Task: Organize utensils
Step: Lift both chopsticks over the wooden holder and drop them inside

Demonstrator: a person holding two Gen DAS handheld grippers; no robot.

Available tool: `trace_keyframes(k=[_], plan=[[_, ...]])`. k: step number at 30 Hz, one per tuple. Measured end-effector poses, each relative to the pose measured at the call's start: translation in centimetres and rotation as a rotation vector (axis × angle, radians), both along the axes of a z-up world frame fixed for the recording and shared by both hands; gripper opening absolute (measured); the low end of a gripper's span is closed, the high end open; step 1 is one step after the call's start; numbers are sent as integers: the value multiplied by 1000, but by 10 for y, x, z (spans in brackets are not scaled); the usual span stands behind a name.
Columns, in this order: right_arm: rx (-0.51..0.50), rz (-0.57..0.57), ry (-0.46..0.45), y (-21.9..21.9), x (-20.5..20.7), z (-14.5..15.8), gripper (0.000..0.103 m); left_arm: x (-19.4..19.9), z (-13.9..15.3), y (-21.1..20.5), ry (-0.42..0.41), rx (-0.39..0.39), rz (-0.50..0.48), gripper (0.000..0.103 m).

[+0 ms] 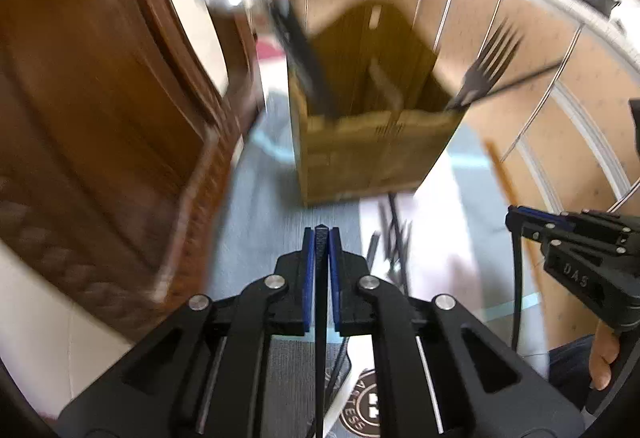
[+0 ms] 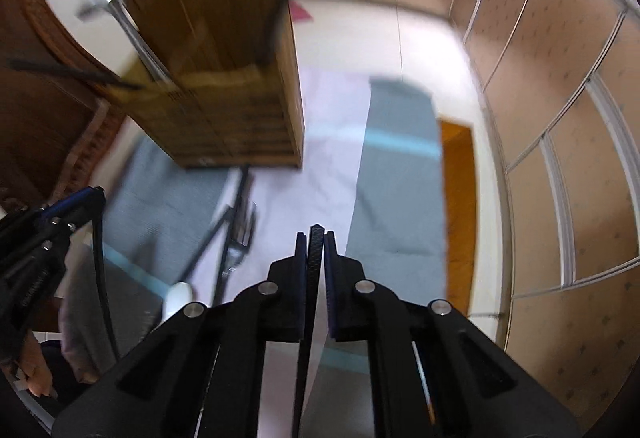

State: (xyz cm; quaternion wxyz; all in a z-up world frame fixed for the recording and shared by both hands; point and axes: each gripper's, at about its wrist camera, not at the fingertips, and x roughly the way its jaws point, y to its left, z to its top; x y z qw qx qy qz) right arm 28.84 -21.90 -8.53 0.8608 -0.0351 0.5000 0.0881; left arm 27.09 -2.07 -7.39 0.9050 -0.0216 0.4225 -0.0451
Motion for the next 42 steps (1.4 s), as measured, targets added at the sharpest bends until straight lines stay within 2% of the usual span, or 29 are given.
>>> trace_keyframes(k=[7, 15, 22, 31, 35, 40, 42], plan=[[48, 18, -152, -7, -43, 66, 7, -48, 62, 8, -150, -11, -16, 7], [84, 15, -279, -12, -75, 119, 7, -74, 111, 30, -247, -20, 4, 7], [106, 2, -336, -17, -86, 140, 7, -87, 139, 39, -309, -30, 35, 7], [132, 0, -321, -15, -79, 141, 7, -82, 141, 39, -305, -35, 43, 7], [168, 10, -336, -12, -74, 152, 7, -76, 148, 41, -319, -58, 48, 7], [200, -4, -402, -9, -71, 180, 7, -70, 178, 48, -411, -123, 80, 7], [224, -2, -435, -8, -68, 196, 8, -65, 193, 47, -451, -126, 84, 7]])
